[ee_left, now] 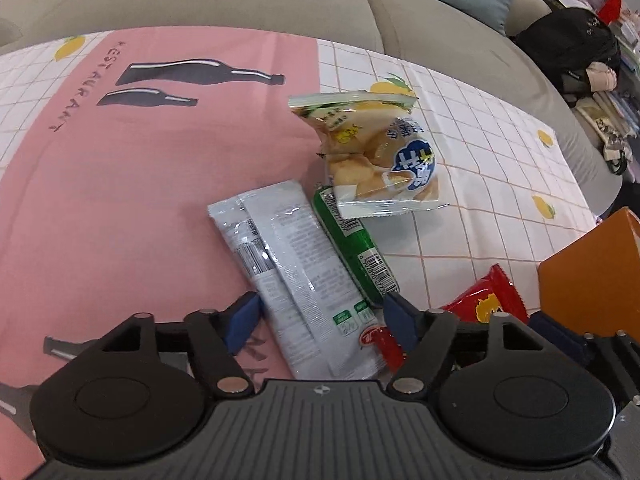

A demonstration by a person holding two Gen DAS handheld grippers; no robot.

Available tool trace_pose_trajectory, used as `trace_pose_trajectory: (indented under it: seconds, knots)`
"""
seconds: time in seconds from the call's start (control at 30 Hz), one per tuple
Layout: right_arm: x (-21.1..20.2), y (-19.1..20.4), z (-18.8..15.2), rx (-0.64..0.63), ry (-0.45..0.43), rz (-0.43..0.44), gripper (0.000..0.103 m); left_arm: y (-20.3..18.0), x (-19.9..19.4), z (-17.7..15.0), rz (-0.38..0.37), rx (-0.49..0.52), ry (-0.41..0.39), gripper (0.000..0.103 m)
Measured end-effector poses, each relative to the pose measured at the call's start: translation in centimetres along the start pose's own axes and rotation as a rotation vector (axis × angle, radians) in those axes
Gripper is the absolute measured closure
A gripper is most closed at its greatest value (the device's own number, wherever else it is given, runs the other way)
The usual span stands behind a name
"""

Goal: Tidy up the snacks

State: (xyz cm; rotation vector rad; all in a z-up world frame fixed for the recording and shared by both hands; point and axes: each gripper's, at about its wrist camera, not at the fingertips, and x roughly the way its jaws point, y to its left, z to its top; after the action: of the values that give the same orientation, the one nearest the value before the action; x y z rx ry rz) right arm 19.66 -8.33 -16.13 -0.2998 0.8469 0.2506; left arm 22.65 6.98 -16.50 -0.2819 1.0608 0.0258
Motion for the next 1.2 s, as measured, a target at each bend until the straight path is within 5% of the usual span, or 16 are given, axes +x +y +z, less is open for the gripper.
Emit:
trace_pose_trajectory:
  seconds: [0.13, 0.27, 0.47, 0.63, 0.73, 0.9, 1.2]
  knots:
    - [0.7, -0.9, 0.0, 0.065, 0.011, 0.032, 0.034, -1.0, 0.5, 0.0, 0.04, 0.073, -0.007, 0.013]
    - [1.3, -2.2, -0.1, 0.172, 0.042, 0.085, 0.032, -0.8, 0.1, -0.2, 0.06, 0.143, 0.009, 0.027]
    - [0.5, -1.7, -0.5, 0.22, 0.051, 0.184, 0.052, 1.2, -1.0, -0.8, 0.077, 0.195, 0.065, 0.039]
    - [-0.6, 0.6, -0.9, 0.172, 0.06, 0.284, 0.058, 3.4, -2.1, -1.8, 0.122, 0.215, 0.087, 0.041]
    - [-1.3, 1.5, -1.1, 0.125, 0.041, 0.243, 0.066, 4.6, -2.6, -1.7, 0.121, 0.184, 0.093, 0.042]
    - [-1.2, 1.0, -0.7, 0.119, 0.046, 0.052, 0.065, 5.3, -3.2, -1.2, 0.054, 0.111, 0.07, 0.035]
    - [-4.5, 1.8, -2.1, 0.207, 0.118, 0.161, 0.064, 3.9, -3.4, -1.9, 0.016, 0.132, 0.059, 0.035]
